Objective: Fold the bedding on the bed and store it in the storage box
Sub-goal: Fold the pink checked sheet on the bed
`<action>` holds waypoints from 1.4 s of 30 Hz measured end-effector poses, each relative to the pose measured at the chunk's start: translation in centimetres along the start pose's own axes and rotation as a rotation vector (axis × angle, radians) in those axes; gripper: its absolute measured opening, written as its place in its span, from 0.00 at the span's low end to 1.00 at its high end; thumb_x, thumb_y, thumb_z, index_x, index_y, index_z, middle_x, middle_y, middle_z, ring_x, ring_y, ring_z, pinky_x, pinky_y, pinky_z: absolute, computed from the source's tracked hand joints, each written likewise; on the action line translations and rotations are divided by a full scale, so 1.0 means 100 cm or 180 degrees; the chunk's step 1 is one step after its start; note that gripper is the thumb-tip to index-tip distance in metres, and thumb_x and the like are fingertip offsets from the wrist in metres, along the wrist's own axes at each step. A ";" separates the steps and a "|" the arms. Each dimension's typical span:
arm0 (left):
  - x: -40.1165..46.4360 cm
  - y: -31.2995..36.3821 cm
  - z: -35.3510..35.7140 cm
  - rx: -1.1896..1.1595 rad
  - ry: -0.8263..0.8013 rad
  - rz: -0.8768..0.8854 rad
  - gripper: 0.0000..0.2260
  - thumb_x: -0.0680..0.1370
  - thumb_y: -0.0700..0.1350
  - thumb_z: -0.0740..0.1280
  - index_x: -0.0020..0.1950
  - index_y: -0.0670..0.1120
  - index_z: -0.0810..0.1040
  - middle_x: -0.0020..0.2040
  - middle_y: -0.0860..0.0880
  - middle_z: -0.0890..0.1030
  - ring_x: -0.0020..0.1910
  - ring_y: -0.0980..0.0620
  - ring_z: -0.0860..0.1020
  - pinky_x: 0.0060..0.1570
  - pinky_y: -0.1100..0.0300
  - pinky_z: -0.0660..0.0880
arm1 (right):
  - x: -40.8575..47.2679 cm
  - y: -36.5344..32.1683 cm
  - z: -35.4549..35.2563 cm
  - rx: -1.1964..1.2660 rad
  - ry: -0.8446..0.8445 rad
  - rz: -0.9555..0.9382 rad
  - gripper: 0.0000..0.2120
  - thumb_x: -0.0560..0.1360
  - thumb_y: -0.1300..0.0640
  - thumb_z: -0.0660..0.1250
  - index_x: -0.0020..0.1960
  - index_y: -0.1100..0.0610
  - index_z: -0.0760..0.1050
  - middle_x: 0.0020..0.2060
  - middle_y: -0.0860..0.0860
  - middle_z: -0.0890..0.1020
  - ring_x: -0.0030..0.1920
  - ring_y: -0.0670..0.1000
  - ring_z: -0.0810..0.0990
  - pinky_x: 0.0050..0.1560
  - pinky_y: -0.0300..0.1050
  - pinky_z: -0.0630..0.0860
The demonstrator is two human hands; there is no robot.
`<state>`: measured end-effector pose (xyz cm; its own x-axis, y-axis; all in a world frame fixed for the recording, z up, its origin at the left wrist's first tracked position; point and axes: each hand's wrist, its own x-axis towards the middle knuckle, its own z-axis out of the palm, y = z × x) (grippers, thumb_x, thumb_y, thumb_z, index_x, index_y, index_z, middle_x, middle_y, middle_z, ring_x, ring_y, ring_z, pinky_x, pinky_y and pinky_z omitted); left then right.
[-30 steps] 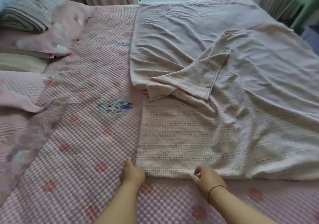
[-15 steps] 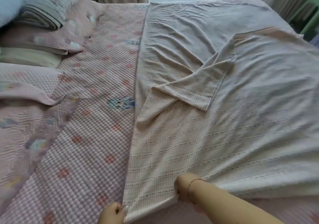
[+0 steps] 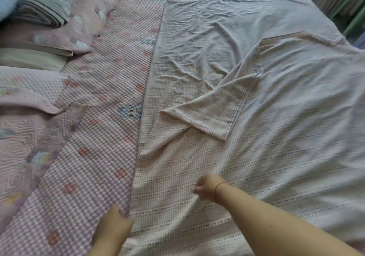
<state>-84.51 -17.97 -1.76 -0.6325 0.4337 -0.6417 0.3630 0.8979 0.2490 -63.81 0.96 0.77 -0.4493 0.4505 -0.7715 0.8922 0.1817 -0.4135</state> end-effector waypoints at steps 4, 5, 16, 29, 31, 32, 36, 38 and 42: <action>0.019 0.096 -0.011 -0.0616 0.0133 0.0420 0.07 0.75 0.48 0.70 0.46 0.45 0.76 0.44 0.47 0.80 0.47 0.45 0.77 0.45 0.57 0.70 | 0.015 0.023 -0.034 0.0901 0.0699 0.0265 0.15 0.76 0.46 0.65 0.52 0.57 0.79 0.47 0.54 0.83 0.49 0.52 0.82 0.50 0.46 0.78; 0.023 0.116 -0.010 -0.0738 0.0077 0.0495 0.06 0.75 0.47 0.70 0.46 0.45 0.77 0.44 0.47 0.80 0.48 0.45 0.78 0.46 0.57 0.71 | 0.018 0.026 -0.038 0.1099 0.0758 0.0248 0.13 0.76 0.47 0.65 0.51 0.56 0.78 0.47 0.54 0.83 0.50 0.52 0.82 0.50 0.46 0.79; 0.057 0.259 0.031 -0.1975 -0.0655 0.0801 0.05 0.79 0.45 0.65 0.54 0.48 0.74 0.46 0.48 0.76 0.45 0.50 0.75 0.48 0.56 0.72 | 0.053 0.071 -0.071 0.1127 0.1179 0.0199 0.34 0.73 0.45 0.69 0.74 0.54 0.60 0.69 0.53 0.69 0.67 0.53 0.69 0.66 0.48 0.69; 0.105 0.322 0.057 -0.3330 -0.1610 0.0243 0.08 0.80 0.45 0.63 0.51 0.43 0.80 0.41 0.45 0.85 0.40 0.48 0.83 0.41 0.54 0.80 | 0.111 0.072 -0.095 0.3642 0.1616 -0.0090 0.19 0.71 0.56 0.72 0.57 0.54 0.68 0.50 0.51 0.75 0.50 0.51 0.76 0.50 0.48 0.75; 0.123 0.330 0.049 -0.3476 -0.1578 0.0316 0.09 0.80 0.43 0.64 0.50 0.39 0.80 0.42 0.41 0.83 0.39 0.45 0.82 0.37 0.53 0.81 | 0.119 0.066 -0.096 0.3774 0.1961 -0.0143 0.17 0.69 0.52 0.73 0.50 0.52 0.68 0.48 0.52 0.75 0.48 0.51 0.76 0.53 0.50 0.74; 0.132 0.334 0.043 -0.3520 -0.1508 0.0381 0.09 0.80 0.43 0.64 0.50 0.38 0.80 0.43 0.40 0.83 0.40 0.45 0.82 0.39 0.52 0.81 | 0.125 0.062 -0.096 0.3960 0.2089 -0.0171 0.17 0.68 0.52 0.73 0.48 0.52 0.67 0.47 0.53 0.75 0.47 0.52 0.76 0.52 0.51 0.74; 0.162 0.341 0.007 -0.3662 -0.1274 0.0486 0.11 0.80 0.44 0.63 0.42 0.41 0.80 0.39 0.44 0.82 0.38 0.46 0.80 0.44 0.52 0.78 | 0.142 0.045 -0.099 0.4296 0.2113 -0.0288 0.18 0.66 0.46 0.71 0.47 0.50 0.65 0.47 0.54 0.76 0.45 0.51 0.75 0.48 0.49 0.73; 0.180 0.343 -0.015 -0.3668 -0.1105 0.0532 0.13 0.79 0.46 0.63 0.40 0.42 0.80 0.36 0.45 0.83 0.38 0.45 0.81 0.43 0.52 0.78 | 0.155 0.038 -0.098 0.4185 0.1997 -0.0383 0.14 0.72 0.45 0.69 0.48 0.51 0.67 0.46 0.54 0.76 0.42 0.49 0.73 0.47 0.45 0.72; 0.213 0.342 -0.059 -0.3508 -0.0613 0.0618 0.11 0.78 0.49 0.64 0.41 0.44 0.79 0.40 0.45 0.81 0.42 0.45 0.78 0.44 0.52 0.76 | 0.179 0.022 -0.102 0.3880 0.1759 -0.0354 0.10 0.79 0.46 0.59 0.48 0.52 0.70 0.45 0.53 0.77 0.42 0.48 0.74 0.51 0.47 0.72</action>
<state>-89.61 22.43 -2.67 -0.4809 0.6395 -0.5998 -0.4166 0.4353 0.7981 -69.39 18.31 -9.05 -0.1810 0.8282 -0.5305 0.1126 -0.5184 -0.8477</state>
